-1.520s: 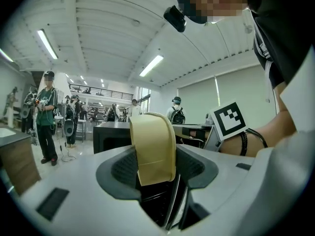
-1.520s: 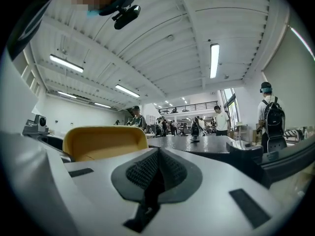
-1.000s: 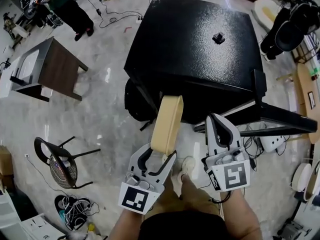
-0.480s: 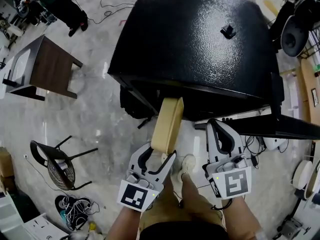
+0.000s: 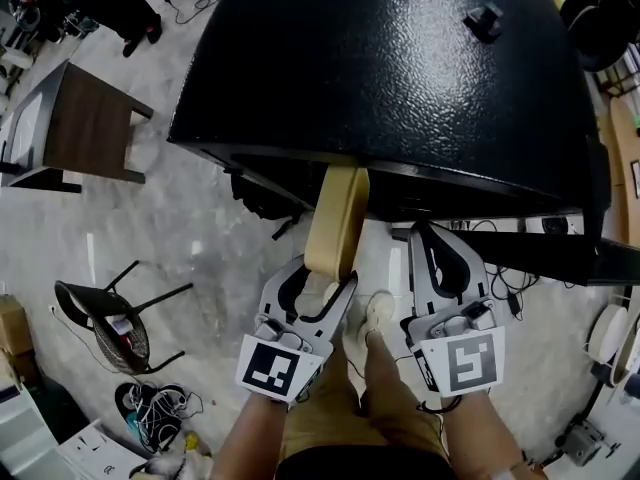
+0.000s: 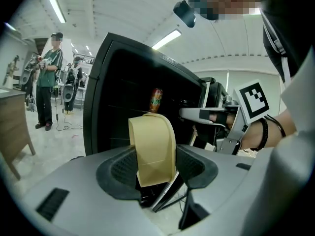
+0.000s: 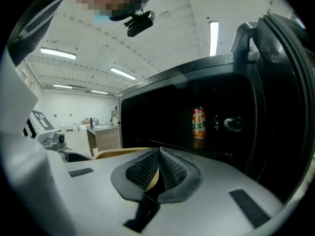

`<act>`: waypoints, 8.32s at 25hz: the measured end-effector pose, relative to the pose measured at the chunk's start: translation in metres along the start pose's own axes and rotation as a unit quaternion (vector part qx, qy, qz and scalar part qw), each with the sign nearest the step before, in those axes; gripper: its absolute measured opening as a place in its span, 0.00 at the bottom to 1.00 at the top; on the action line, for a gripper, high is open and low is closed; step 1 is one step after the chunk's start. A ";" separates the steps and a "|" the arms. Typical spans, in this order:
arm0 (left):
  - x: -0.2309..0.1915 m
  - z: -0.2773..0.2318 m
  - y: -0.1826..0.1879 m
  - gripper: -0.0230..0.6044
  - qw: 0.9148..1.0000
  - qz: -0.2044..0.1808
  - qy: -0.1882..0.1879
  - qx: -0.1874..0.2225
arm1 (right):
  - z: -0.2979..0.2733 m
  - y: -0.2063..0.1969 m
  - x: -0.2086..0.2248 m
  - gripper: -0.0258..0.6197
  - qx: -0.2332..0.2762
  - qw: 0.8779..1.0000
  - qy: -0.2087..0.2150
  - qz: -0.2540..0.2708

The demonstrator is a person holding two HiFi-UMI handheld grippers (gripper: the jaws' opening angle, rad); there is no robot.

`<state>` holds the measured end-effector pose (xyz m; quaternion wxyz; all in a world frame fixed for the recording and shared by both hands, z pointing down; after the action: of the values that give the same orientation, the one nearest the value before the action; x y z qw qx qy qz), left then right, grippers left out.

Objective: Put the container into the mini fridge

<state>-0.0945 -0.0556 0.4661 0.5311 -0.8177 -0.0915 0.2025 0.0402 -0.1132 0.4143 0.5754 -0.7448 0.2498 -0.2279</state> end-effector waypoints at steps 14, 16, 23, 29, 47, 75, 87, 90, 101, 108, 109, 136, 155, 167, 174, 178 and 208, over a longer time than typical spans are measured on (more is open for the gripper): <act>-0.019 -0.041 -0.016 0.41 0.999 -0.005 -0.013 -0.034 | -0.013 -0.011 0.010 0.10 -0.002 1.000 -0.021 -0.002; -0.021 -0.050 -0.015 0.41 0.999 0.001 -0.011 -0.038 | -0.013 -0.010 0.014 0.09 0.000 1.000 -0.021 0.000; -0.026 -0.068 -0.022 0.41 0.998 0.026 -0.011 -0.047 | -0.009 -0.014 0.019 0.10 -0.003 0.999 -0.037 -0.014; -0.033 -0.082 -0.039 0.41 0.995 0.072 -0.001 -0.072 | -0.010 -0.018 0.018 0.10 -0.008 0.999 -0.038 -0.017; -0.039 -0.108 -0.062 0.41 0.985 0.130 0.017 -0.115 | -0.011 -0.030 0.022 0.09 -0.022 0.999 -0.028 -0.021; -0.033 -0.122 -0.072 0.41 0.962 0.240 -0.012 -0.129 | -0.019 -0.043 0.007 0.10 -0.040 0.999 0.001 -0.026; -0.040 -0.145 -0.055 0.44 0.944 0.308 -0.023 -0.116 | -0.021 -0.044 0.007 0.09 -0.039 0.999 0.000 -0.028; -0.042 -0.141 -0.059 0.44 0.944 0.305 -0.009 -0.127 | -0.023 -0.044 0.008 0.10 -0.039 0.999 -0.001 -0.030; -0.060 -0.125 -0.076 0.53 0.954 0.246 0.080 -0.149 | -0.027 -0.042 0.003 0.10 -0.034 0.999 -0.013 -0.030; -0.072 -0.117 -0.075 0.56 0.956 0.234 0.113 -0.135 | -0.030 -0.046 -0.005 0.09 -0.036 0.999 -0.014 -0.037; -0.074 -0.115 -0.076 0.56 0.956 0.232 0.115 -0.135 | -0.031 -0.047 -0.008 0.10 -0.036 0.999 -0.012 -0.036; -0.054 -0.101 -0.100 0.56 0.989 -0.008 0.086 -0.121 | -0.032 -0.054 -0.013 0.09 -0.048 0.998 0.001 -0.030; -0.049 -0.157 -0.070 0.56 0.995 -0.009 0.048 -0.091 | -0.018 -0.063 0.005 0.09 -0.066 0.998 -0.012 -0.014; -0.039 -0.183 -0.069 0.56 0.994 -0.025 0.035 -0.097 | -0.012 -0.060 0.025 0.10 -0.062 0.997 -0.031 -0.019; -0.030 -0.176 -0.066 0.56 0.994 -0.032 0.028 -0.097 | -0.010 -0.055 0.020 0.10 -0.049 0.997 -0.047 -0.041; -0.027 -0.170 -0.059 0.56 0.995 -0.037 0.024 -0.091 | -0.008 -0.052 0.016 0.10 -0.047 0.997 -0.046 -0.034; 0.034 -0.038 0.074 0.56 0.993 -0.113 -0.033 0.004 | 0.065 0.053 -0.020 0.09 0.032 0.995 -0.096 0.022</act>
<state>-0.0520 -0.1060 0.4045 0.5501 -0.7930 -0.2000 0.1687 0.0596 -0.0634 0.3467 0.6249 -0.7388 0.2027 -0.1505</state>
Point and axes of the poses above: the fingertips, and each gripper's own axes: z backward along the fingers, x to its right, y out of its top, the point moved 5 cm from there along z, backward along the fingers, and after that the axes turned 4 degrees about y, right-handed, at the moved point
